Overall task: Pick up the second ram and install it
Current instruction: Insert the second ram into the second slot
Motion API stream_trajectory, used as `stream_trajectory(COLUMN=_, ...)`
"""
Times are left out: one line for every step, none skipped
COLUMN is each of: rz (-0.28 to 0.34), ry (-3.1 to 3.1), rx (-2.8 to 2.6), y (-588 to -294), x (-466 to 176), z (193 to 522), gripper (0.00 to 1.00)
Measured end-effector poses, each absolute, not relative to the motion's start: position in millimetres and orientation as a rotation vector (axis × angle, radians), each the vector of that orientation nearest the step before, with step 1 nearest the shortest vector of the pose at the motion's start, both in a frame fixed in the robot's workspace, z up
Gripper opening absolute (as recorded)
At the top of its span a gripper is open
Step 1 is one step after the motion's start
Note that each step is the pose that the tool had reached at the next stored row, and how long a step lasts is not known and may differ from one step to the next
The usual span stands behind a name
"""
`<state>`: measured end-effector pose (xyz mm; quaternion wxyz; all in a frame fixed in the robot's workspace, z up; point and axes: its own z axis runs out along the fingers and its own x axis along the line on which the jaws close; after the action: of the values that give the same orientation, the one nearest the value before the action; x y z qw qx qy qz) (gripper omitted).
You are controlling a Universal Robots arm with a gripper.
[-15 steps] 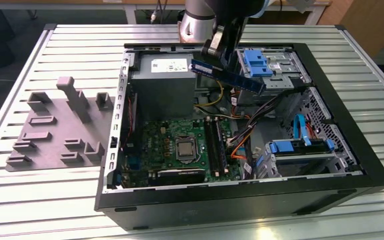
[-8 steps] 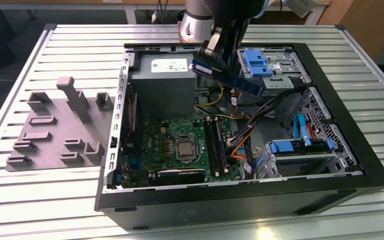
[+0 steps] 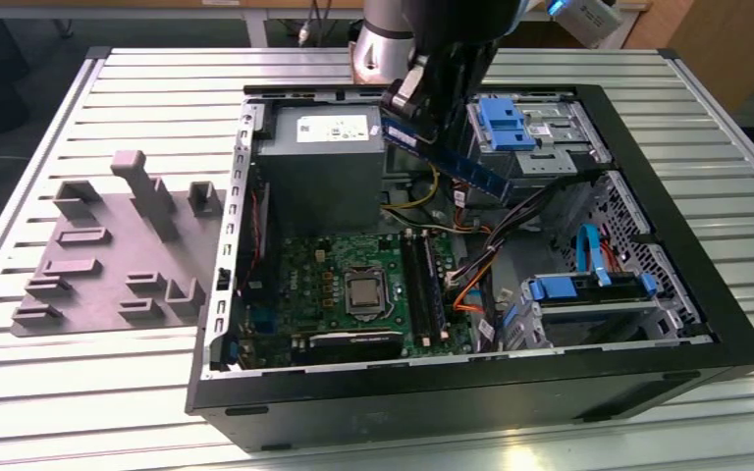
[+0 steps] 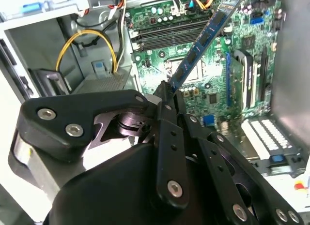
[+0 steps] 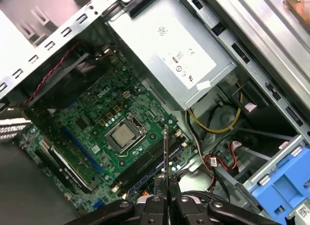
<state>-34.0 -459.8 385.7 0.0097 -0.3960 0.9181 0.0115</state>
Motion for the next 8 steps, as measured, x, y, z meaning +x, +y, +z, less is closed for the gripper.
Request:
stream_trajectory(rz=0.036, ry=2.877, rx=-1.211, y=-459.8, x=-34.0, z=385.3, gripper=0.14)
stream_trajectory(rz=0.035, ry=2.889, rx=-1.183, y=-459.8, x=-34.0, z=384.9, gripper=0.14)
stream_trajectory(rz=0.035, ry=2.899, rx=-1.157, y=-459.8, x=-34.0, z=384.6, gripper=0.14)
stream_trajectory(rz=0.035, ry=2.909, rx=-1.131, y=-459.8, x=-34.0, z=384.2, gripper=0.14)
stream_trajectory(rz=0.035, ry=2.919, rx=-1.105, y=-459.8, x=-34.0, z=383.9, gripper=0.14)
stream_trajectory(rz=0.034, ry=2.928, rx=-1.079, y=-459.9, x=-34.0, z=383.5, gripper=0.14)
stream_trajectory(rz=0.034, ry=2.938, rx=-1.052, y=-459.9, x=-34.0, z=383.1, gripper=0.14)
stream_trajectory(rz=0.034, ry=2.947, rx=-1.026, y=-459.9, x=-34.0, z=382.6, gripper=0.14)
